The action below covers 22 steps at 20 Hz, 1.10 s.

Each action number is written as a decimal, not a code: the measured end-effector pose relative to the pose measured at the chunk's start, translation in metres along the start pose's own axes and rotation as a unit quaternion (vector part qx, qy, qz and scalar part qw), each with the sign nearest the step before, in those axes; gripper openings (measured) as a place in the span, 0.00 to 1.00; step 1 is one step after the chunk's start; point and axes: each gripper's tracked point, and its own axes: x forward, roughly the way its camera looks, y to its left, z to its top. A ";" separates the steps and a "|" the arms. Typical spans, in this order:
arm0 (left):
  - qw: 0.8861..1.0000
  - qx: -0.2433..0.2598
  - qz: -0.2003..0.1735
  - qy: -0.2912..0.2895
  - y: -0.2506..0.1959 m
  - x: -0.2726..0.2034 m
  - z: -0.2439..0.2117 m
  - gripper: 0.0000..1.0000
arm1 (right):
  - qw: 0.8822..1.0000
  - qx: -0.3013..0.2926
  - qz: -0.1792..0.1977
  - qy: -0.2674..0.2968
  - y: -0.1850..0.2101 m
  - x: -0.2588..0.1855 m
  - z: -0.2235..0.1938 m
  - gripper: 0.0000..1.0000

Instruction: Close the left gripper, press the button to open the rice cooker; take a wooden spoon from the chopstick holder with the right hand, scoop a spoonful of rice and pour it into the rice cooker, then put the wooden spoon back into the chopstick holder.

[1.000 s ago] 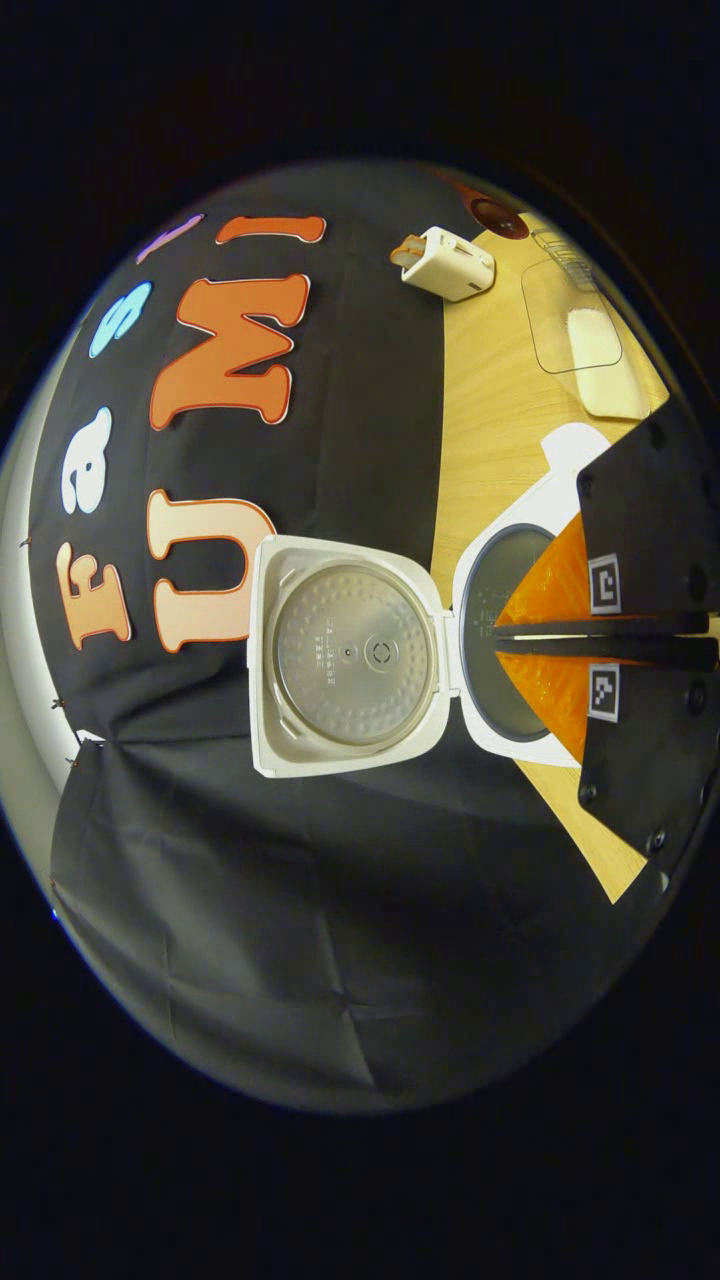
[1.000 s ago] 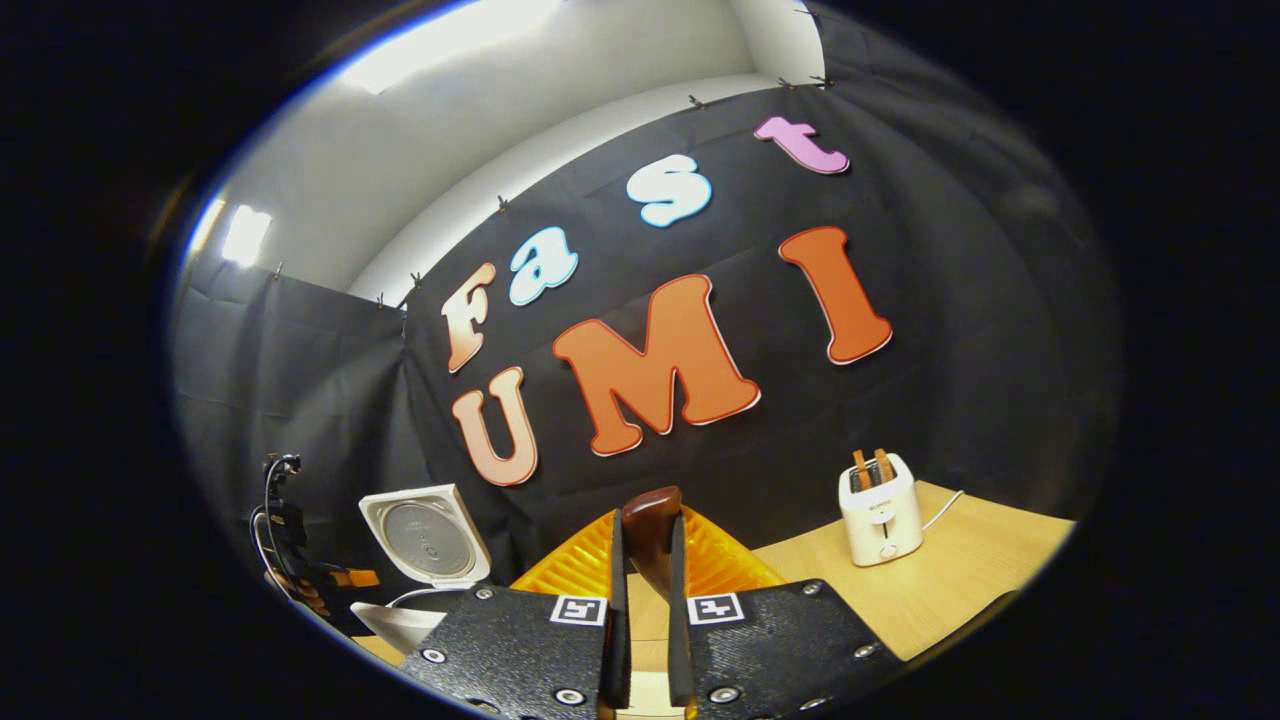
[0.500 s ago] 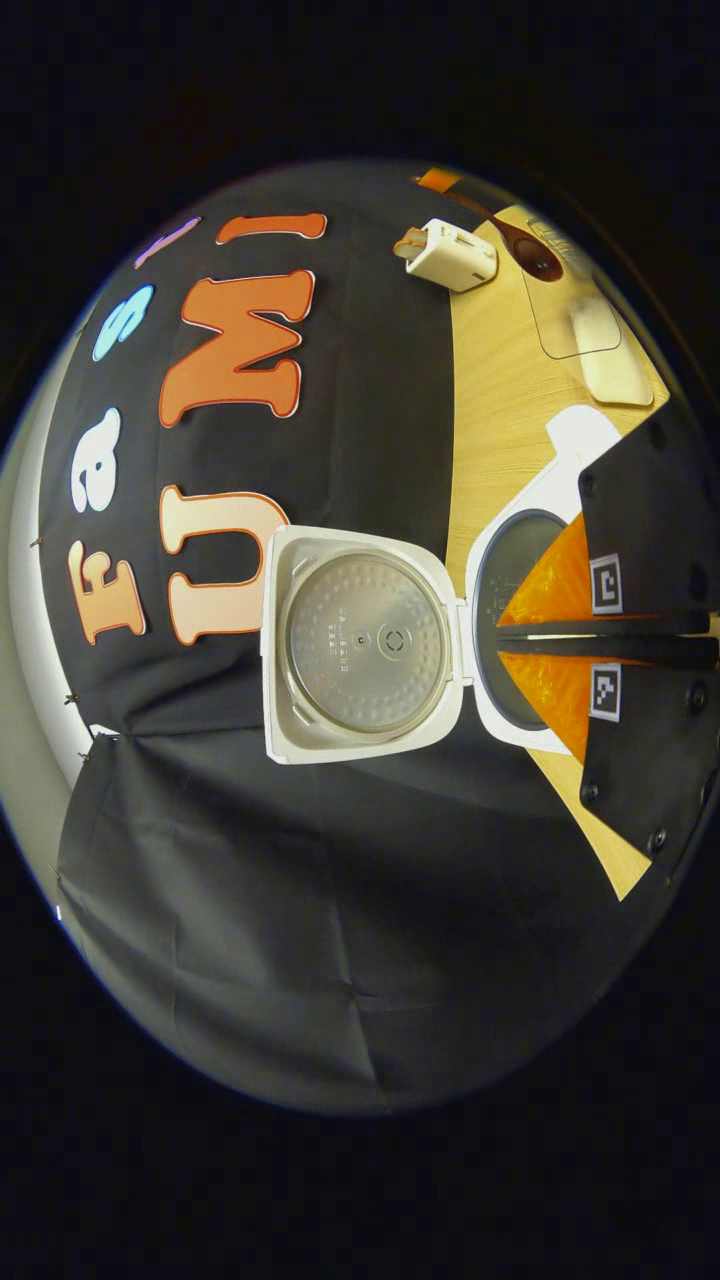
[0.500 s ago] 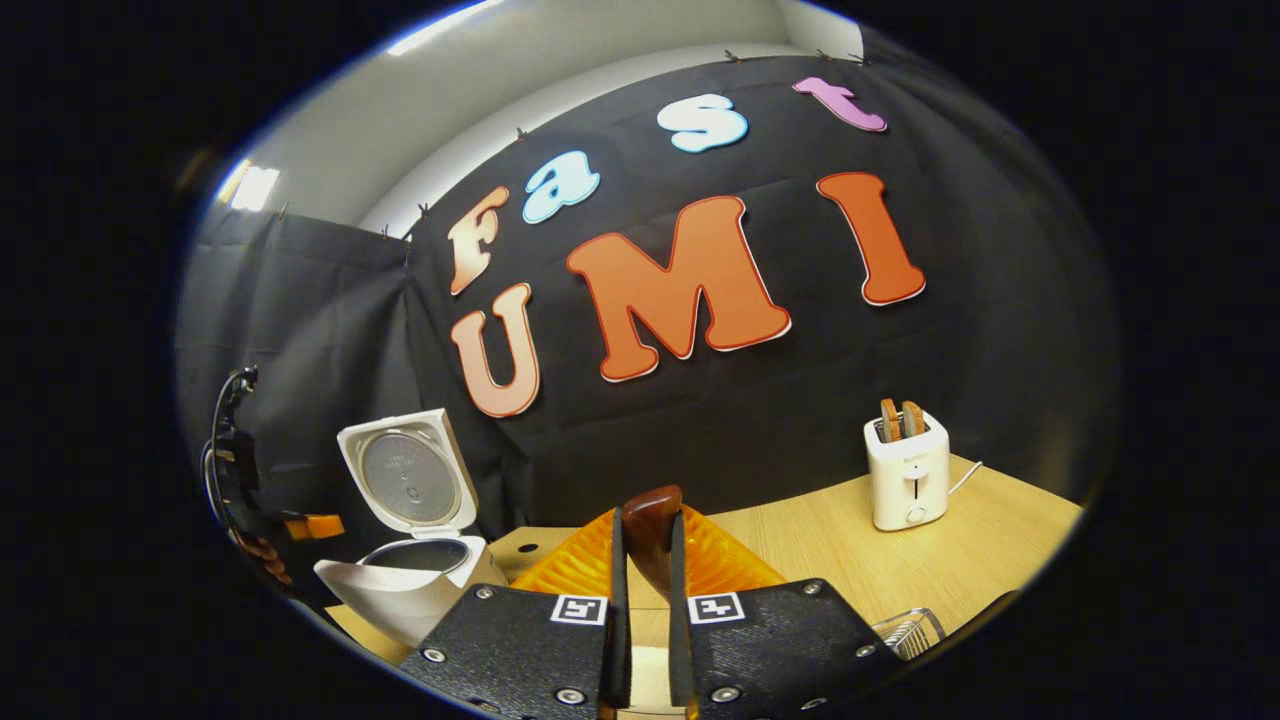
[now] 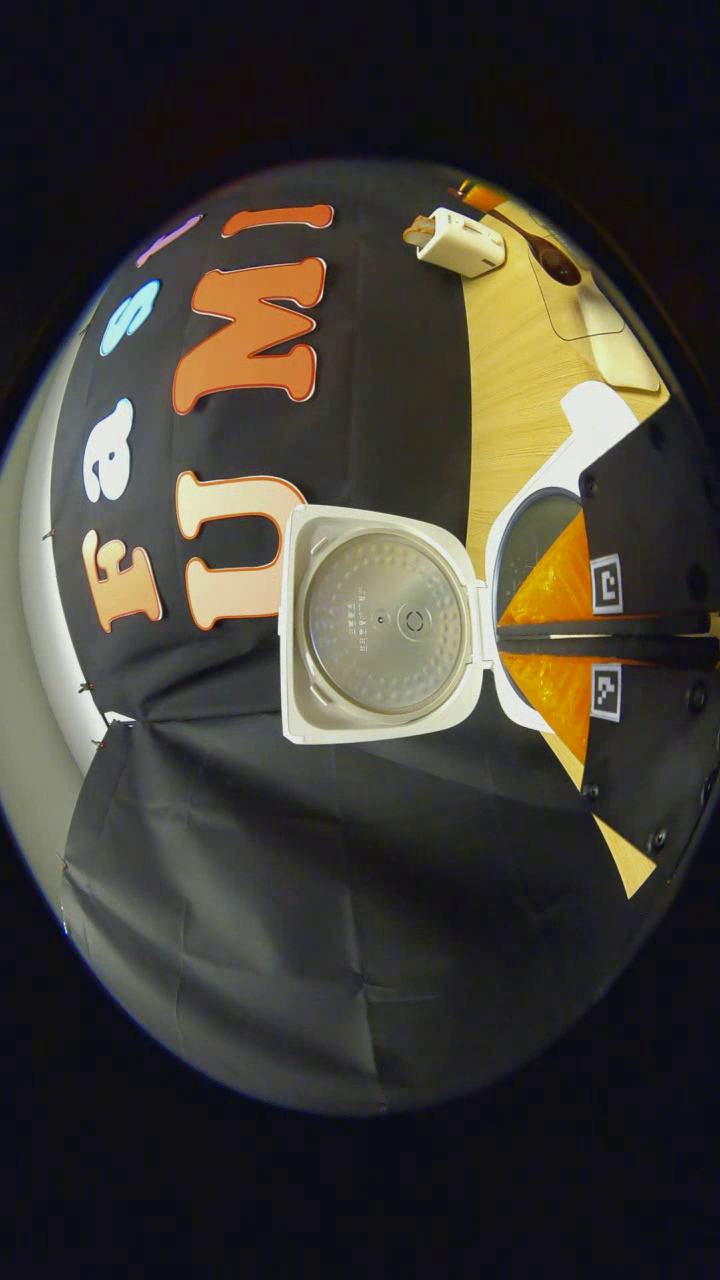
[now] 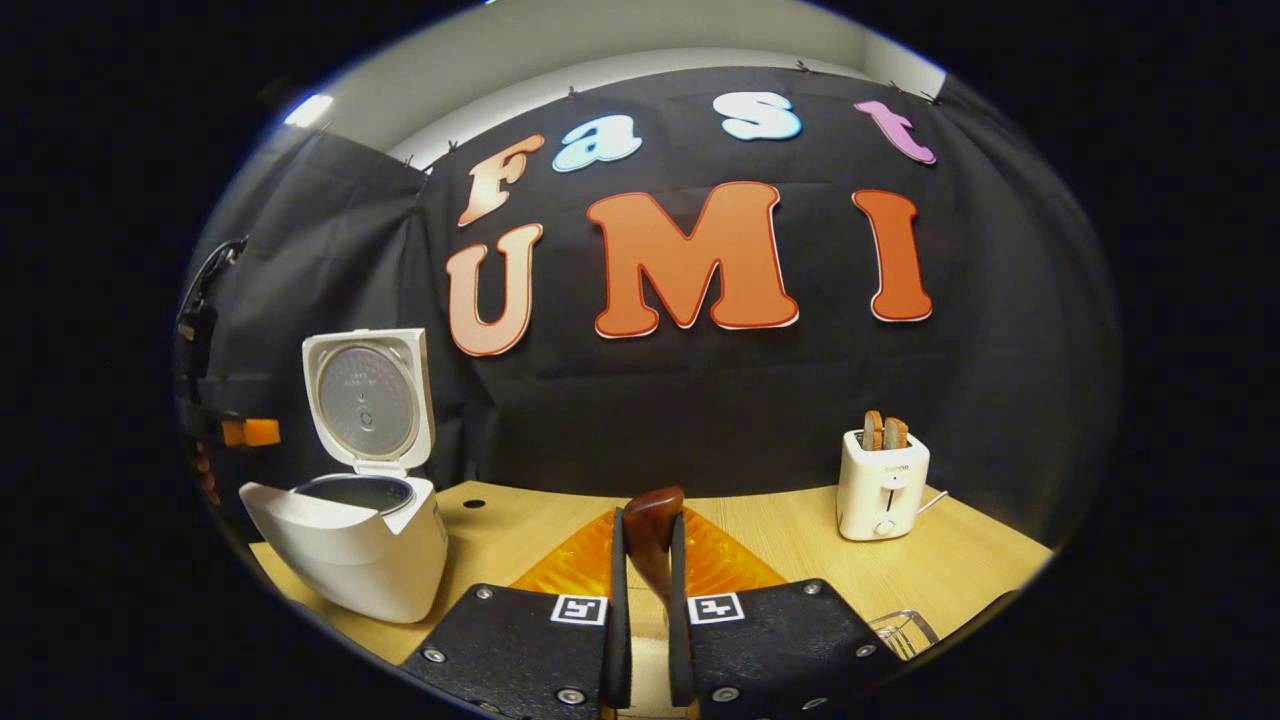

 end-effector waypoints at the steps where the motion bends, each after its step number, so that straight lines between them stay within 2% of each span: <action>1: 1.000 0.002 0.000 0.000 0.001 0.001 -0.001 0.04 | 1.000 -0.008 -0.005 0.008 0.001 0.000 -0.008 0.15; 2: 1.000 0.004 -0.003 -0.004 0.001 0.000 0.000 0.04 | 1.000 -0.008 -0.007 0.018 0.003 0.001 -0.016 0.15; 3: 1.000 0.004 -0.004 -0.008 0.002 0.002 0.000 0.14 | 1.000 -0.004 -0.010 0.027 0.003 0.004 -0.022 0.15; 4: 1.000 0.006 -0.004 -0.013 0.004 0.003 0.001 0.16 | 0.999 0.000 -0.011 0.039 0.003 0.005 -0.029 0.15; 7: 1.000 0.011 0.001 -0.019 0.008 0.005 -0.001 0.30 | 0.998 0.021 -0.024 0.045 0.002 0.005 -0.032 0.15; 9: 1.000 0.008 0.007 -0.025 0.013 0.007 0.001 0.36 | 0.998 0.037 -0.016 0.054 0.008 0.005 -0.039 0.15; 12: 1.000 -0.003 0.003 -0.027 0.013 0.006 -0.001 0.36 | 0.992 0.110 -0.001 0.067 0.021 0.006 -0.042 0.15; 13: 1.000 -0.003 0.001 -0.025 0.012 0.007 -0.003 0.46 | 0.989 0.134 -0.002 0.070 0.022 0.007 -0.043 0.15; 15: 1.000 -0.002 -0.006 -0.023 0.011 0.006 -0.006 0.65 | 0.980 0.183 -0.005 0.076 0.024 0.007 -0.044 0.16; 16: 1.000 0.001 -0.002 -0.022 0.014 0.006 -0.008 0.69 | 0.974 0.211 -0.008 0.081 0.027 0.007 -0.046 0.15; 20: 1.000 -0.004 0.006 -0.025 0.024 0.002 -0.007 0.69 | 0.940 0.327 -0.017 0.098 0.035 0.006 -0.055 0.15; 22: 1.000 -0.003 0.008 -0.027 0.033 -0.001 -0.005 0.68 | 0.924 0.367 -0.018 0.108 0.038 0.005 -0.059 0.15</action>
